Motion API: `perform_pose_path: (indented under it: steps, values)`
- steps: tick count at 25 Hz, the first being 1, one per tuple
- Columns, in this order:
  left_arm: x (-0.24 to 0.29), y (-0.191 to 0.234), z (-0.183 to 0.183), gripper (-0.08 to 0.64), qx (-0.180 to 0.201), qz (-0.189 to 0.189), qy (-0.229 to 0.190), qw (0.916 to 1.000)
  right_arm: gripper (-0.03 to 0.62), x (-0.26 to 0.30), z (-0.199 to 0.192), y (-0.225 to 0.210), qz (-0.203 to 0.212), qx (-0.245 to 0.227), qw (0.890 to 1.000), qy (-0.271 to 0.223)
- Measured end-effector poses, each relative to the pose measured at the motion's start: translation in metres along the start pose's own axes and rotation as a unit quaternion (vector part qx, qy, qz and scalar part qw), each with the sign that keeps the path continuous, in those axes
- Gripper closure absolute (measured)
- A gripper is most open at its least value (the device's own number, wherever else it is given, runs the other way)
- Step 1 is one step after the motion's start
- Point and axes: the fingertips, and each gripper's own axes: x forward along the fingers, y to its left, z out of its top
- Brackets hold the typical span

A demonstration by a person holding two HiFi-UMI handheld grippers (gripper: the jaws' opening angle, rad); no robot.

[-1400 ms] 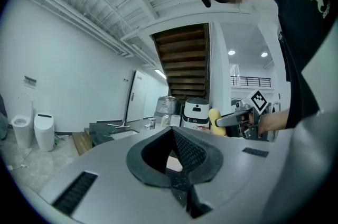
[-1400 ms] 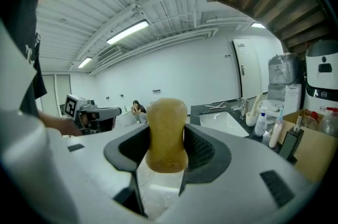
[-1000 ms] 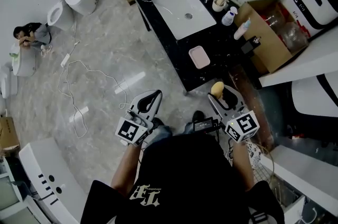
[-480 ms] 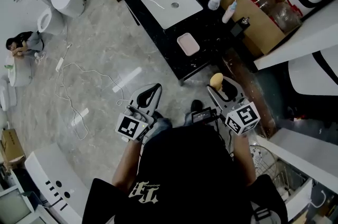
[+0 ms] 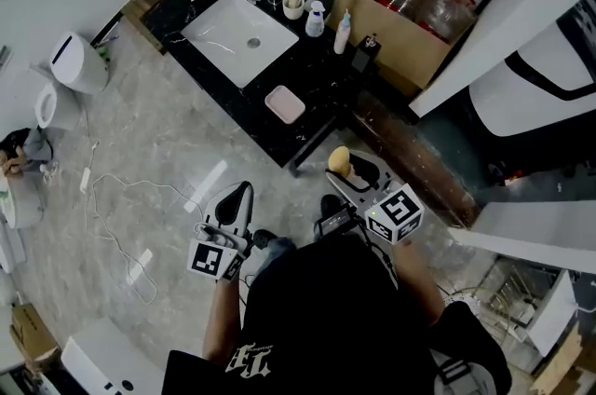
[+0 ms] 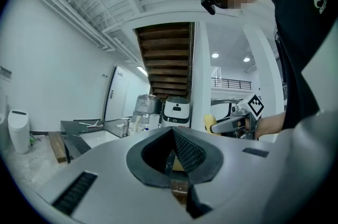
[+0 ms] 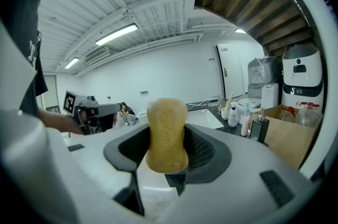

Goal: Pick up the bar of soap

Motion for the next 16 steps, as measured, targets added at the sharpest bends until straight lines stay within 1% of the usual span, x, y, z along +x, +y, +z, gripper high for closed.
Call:
perform_pose_path:
  steps: [2, 5, 7, 12, 16]
  values:
    - [0.0, -0.009, 0.01, 0.551, 0.001, -0.008, -0.001, 1.0, 0.39, -0.008, 0.007, 0.004, -0.004, -0.019, 1.0, 0.002]
    - [0.0, -0.019, 0.024, 0.551, 0.019, -0.028, -0.015, 0.9993, 0.39, -0.014, 0.018, 0.009, -0.001, -0.034, 0.999, -0.009]
    - [0.003, -0.019, 0.019, 0.551, 0.025, -0.028, -0.007, 0.9993, 0.39, -0.014, 0.016, 0.007, -0.004, -0.031, 0.999, -0.01]
    - [0.001, -0.017, 0.013, 0.551, 0.018, -0.022, -0.002, 0.9996, 0.39, -0.015, 0.015, 0.005, -0.006, -0.021, 1.0, -0.016]
    - [0.0, -0.02, 0.002, 0.551, 0.011, -0.028, 0.006, 0.9995, 0.39, -0.025, 0.013, 0.0, -0.019, -0.016, 1.0, -0.012]
